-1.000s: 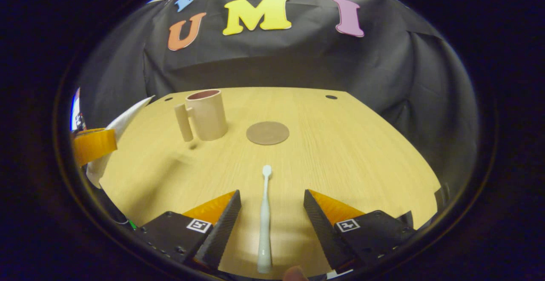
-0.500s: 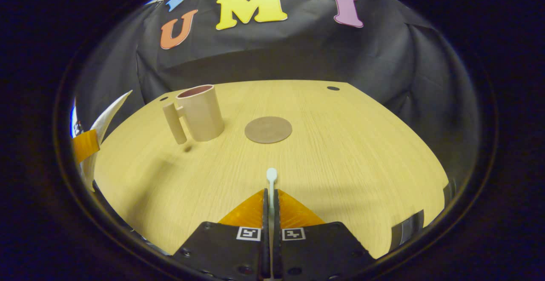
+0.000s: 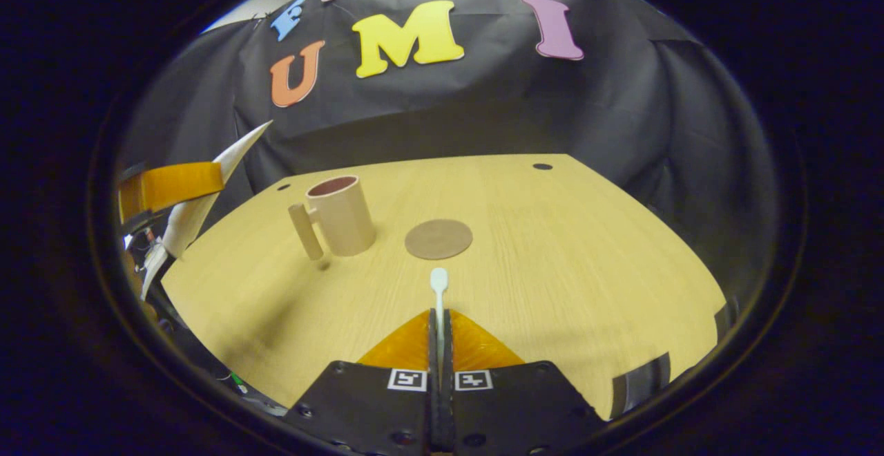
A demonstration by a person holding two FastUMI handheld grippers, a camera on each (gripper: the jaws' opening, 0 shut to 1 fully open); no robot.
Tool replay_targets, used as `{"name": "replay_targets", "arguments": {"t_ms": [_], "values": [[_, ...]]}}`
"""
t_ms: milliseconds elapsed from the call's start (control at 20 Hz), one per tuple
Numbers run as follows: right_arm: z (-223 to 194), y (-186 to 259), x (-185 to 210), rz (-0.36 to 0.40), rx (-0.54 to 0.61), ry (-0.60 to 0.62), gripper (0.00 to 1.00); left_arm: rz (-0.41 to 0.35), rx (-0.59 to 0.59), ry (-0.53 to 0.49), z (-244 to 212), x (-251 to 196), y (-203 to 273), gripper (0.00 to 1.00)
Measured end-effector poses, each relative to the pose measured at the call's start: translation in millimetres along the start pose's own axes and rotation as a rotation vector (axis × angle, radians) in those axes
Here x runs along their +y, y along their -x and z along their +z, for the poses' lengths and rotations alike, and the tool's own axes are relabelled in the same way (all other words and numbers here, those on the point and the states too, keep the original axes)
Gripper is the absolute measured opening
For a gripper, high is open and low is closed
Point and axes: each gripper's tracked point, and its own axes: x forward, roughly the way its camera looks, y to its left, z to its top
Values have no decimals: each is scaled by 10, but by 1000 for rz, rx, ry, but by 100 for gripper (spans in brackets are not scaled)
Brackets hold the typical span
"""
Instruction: Put the toothbrush and toothpaste on the desktop into the cup, then pick up the cup and place it on the coaster on the desktop.
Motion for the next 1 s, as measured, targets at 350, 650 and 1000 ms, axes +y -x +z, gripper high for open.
{"name": "replay_targets", "arguments": {"t_ms": [350,650,1000], "values": [[369,488,-223,8,-149,-10,0,-3,-233,6,521,-51,-799,40],[339,529,-476,-24,-167,-26,0,-29,-177,27,313,-131,-1218,40],[382,513,-433,2,-182,-29,0,-32,-182,13,331,-155,-1255,42]]}}
